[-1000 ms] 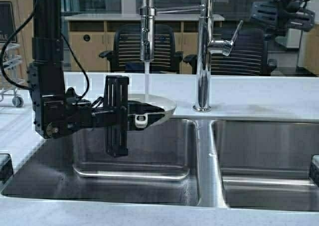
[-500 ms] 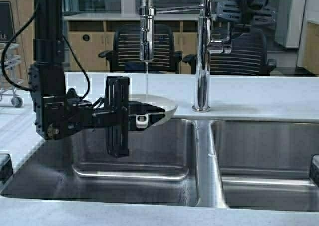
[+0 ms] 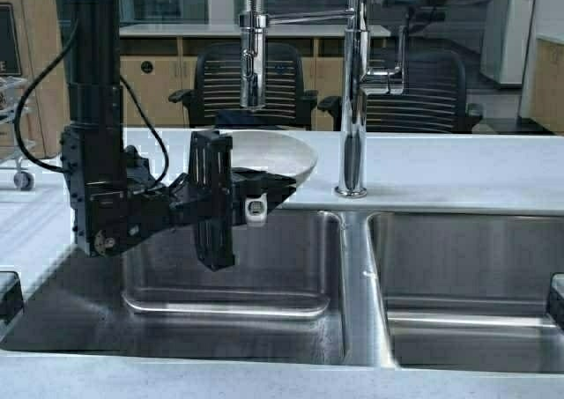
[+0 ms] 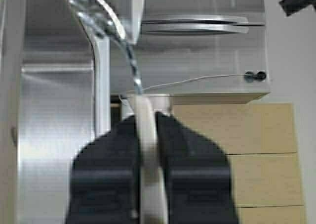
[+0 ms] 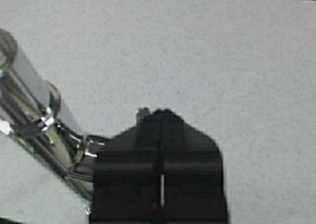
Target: Wash the pan
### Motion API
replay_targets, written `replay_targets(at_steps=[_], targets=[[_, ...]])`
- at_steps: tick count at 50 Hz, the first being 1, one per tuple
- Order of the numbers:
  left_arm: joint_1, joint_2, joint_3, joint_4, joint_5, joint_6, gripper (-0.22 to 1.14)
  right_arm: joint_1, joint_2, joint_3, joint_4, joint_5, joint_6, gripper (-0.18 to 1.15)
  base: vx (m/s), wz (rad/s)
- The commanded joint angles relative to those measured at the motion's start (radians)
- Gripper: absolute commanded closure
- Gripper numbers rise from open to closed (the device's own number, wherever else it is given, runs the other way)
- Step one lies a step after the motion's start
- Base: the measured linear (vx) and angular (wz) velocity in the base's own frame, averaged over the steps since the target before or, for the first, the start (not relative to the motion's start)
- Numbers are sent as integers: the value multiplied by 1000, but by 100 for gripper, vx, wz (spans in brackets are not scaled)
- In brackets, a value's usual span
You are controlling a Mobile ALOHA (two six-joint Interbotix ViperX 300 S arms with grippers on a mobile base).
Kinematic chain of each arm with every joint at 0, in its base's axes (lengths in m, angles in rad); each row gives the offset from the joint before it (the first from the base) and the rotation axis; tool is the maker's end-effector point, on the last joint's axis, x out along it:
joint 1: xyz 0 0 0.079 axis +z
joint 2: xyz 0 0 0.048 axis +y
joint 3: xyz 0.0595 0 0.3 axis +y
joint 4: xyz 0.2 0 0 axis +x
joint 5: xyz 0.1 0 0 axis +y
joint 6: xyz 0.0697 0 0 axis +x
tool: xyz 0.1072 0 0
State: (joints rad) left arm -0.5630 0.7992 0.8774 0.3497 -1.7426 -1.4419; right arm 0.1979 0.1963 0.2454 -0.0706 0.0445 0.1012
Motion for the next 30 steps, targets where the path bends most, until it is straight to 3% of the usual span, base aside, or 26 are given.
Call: replay_targets(at_steps=[1, 10, 15, 24, 30], targets=[[-3, -26, -8, -37, -6, 110, 89, -11, -149, 94, 2, -38, 2, 92, 0, 0], [-3, -107, 74, -123, 209, 89, 89, -18, -278, 239, 8, -100, 5, 92, 0, 0], [-3, -160, 104, -121, 344, 77, 89, -18, -334, 298, 15, -100, 6, 92, 0, 0], [-3, -164, 97, 14, 362, -112, 89, -17, -422, 385, 78, -86, 8, 92, 0, 0], [-3, -103, 51, 97, 232, -252, 89, -17, -477, 422, 84, -67, 6, 92, 0, 0]])
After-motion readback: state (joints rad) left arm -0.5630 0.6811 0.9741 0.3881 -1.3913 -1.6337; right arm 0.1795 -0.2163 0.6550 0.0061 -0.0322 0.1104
